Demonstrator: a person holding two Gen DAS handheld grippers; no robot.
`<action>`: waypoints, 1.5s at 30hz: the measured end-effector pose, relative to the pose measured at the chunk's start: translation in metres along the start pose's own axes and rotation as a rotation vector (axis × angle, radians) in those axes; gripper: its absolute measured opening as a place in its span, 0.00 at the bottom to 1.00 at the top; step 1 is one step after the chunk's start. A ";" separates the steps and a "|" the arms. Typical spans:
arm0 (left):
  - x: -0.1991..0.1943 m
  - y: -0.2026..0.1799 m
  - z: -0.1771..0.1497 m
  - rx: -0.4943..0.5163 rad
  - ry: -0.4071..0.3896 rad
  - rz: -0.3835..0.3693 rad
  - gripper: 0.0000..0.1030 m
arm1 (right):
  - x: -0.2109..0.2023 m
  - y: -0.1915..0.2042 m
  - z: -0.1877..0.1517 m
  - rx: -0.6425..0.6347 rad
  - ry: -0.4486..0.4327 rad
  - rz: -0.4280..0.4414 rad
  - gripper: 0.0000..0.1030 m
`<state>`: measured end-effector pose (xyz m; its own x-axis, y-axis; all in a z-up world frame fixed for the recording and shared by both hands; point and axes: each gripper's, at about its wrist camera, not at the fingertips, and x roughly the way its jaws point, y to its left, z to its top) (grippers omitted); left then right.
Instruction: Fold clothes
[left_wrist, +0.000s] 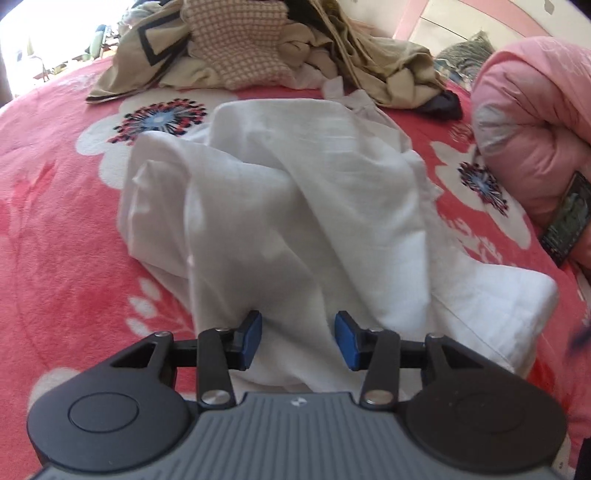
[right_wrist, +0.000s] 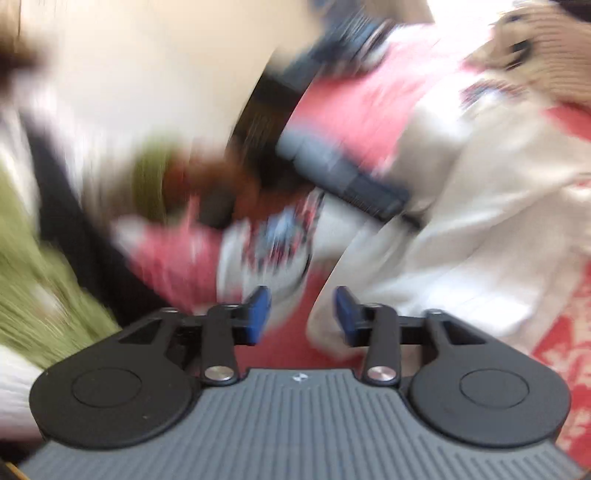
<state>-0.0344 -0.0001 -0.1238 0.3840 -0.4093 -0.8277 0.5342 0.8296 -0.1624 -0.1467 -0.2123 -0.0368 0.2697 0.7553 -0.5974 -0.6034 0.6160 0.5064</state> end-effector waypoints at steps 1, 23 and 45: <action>-0.001 0.002 0.001 -0.002 -0.005 0.009 0.45 | -0.013 -0.013 0.004 0.065 -0.065 -0.013 0.57; -0.026 -0.055 0.001 -0.024 0.135 -0.453 0.58 | 0.037 -0.015 -0.030 0.154 0.125 0.042 0.58; -0.012 -0.053 -0.001 0.000 0.191 -0.384 0.61 | 0.107 0.091 -0.043 -0.470 0.193 -0.251 0.85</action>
<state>-0.0683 -0.0386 -0.1058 0.0104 -0.6109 -0.7917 0.6113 0.6304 -0.4784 -0.2057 -0.0849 -0.0814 0.3323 0.5166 -0.7891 -0.8199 0.5717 0.0290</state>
